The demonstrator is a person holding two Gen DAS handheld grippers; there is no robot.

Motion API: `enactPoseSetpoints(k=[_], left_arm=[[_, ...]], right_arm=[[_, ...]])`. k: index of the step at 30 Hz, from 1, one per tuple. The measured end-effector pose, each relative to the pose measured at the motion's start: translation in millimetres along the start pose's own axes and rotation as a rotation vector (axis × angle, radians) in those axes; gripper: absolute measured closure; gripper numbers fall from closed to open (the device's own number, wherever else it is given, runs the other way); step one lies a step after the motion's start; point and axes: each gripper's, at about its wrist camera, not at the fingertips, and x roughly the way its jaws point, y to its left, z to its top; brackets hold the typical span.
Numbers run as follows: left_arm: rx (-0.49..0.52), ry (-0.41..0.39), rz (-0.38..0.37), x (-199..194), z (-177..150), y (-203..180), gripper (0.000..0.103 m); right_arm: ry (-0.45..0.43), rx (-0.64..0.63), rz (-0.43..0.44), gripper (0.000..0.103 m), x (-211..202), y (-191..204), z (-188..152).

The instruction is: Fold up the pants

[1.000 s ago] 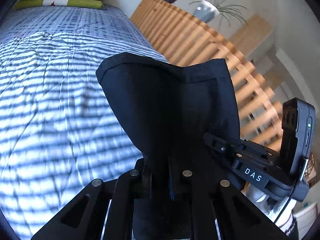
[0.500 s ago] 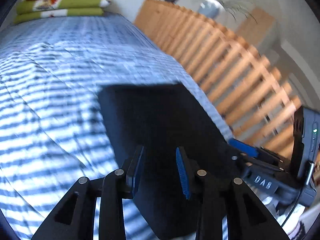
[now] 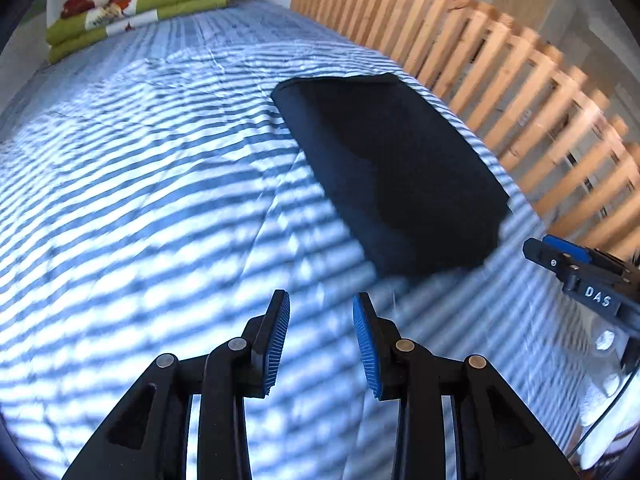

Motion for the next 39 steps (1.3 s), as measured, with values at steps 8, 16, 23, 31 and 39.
enactPoseSetpoints(k=[8,16,23,31,39], left_arm=[[0.069,-0.039,-0.035,-115.9,-84.3,-18.1,0.054],[0.143,-0.195,-0.048,-251.3,-176.6,-52.2,0.047],[0.149,-0.315,0.013,-338.5,-254.2,-65.6,0.034],[0.129,-0.402,0.1,-393.8,-318.0,-67.7,0.028],[0.08,-0.431,0.1,-418.3,-345.6,-57.1,0.021]], right_arm=[[-0.043,-0.031,0.105,0.065,-106.4,41.2,-86.3],[-0.131,-0.064,0.121,0.064,-218.7,79.4,-179.7],[-0.198,-0.066,0.186,0.06,-286.4,97.0,-245.2],[-0.26,-0.079,0.146,0.052,-326.6,110.7,-294.4],[-0.289,-0.064,0.113,0.047,-347.1,117.3,-324.2]])
